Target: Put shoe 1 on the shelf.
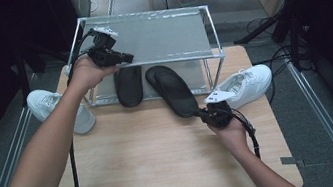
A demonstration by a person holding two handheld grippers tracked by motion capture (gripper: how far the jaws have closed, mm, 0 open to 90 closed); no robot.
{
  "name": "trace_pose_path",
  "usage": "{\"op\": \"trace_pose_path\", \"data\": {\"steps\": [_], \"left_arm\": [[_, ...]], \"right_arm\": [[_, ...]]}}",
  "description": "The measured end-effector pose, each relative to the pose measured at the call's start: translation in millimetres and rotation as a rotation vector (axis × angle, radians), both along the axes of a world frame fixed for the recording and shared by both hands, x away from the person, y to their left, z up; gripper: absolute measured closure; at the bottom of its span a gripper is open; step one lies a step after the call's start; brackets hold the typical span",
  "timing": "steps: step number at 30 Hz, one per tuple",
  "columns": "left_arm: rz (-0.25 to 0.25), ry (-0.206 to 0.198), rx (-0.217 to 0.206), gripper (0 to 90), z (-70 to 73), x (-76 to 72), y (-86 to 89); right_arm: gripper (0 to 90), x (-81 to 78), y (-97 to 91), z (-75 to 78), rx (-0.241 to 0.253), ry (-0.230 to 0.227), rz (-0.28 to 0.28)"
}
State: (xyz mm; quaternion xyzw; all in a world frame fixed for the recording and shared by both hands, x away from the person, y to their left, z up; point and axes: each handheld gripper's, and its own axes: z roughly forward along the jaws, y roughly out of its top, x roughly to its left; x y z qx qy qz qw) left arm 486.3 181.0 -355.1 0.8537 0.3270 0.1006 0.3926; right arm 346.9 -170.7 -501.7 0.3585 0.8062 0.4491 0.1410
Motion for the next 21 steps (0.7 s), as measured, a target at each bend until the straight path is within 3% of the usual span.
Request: {"op": "trace_pose_path", "data": {"steps": [7,13,21], "left_arm": [[0.003,0.002,-0.008,90.0,-0.6,0.0,0.6],[0.006,0.001,-0.026,90.0,-2.2,-0.5,2.0],[0.009,0.002,-0.018,90.0,-1.6,-0.5,1.3]], "right_arm": [[90.0,-0.4,-7.1,-14.9,-0.060,0.026,-0.022],[90.0,4.0,-1.7,-21.7,-0.110,0.014,-0.050],[90.0,14.5,11.7,-24.1,-0.062,0.036,-0.076]]}}
